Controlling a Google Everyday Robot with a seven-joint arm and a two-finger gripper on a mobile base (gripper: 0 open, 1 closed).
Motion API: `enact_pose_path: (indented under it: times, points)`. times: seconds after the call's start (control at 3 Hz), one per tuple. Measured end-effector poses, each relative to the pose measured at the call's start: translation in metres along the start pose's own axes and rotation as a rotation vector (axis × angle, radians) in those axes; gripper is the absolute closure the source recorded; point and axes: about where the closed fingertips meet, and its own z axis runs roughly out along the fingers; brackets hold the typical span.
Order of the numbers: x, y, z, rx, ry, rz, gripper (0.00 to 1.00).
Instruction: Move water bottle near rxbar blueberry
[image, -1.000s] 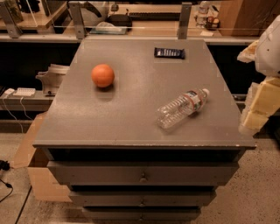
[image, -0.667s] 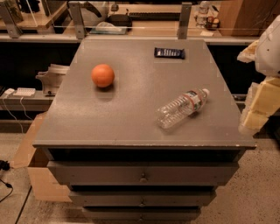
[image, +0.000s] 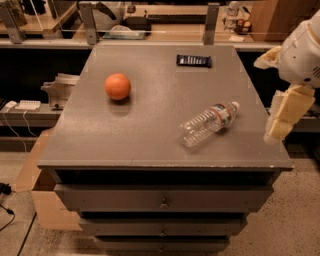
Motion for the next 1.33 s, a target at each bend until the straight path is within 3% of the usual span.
enact_pose_path:
  times: [0.33, 0.67, 1.0, 1.33]
  points:
    - [-0.020, -0.016, 0.028, -0.061, -0.009, -0.214, 0.00]
    - [-0.038, -0.021, 0.056, -0.084, 0.041, -0.394, 0.00]
    - [-0.038, -0.027, 0.095, -0.128, 0.101, -0.468, 0.00]
    - [-0.027, -0.036, 0.123, -0.170, 0.132, -0.463, 0.00]
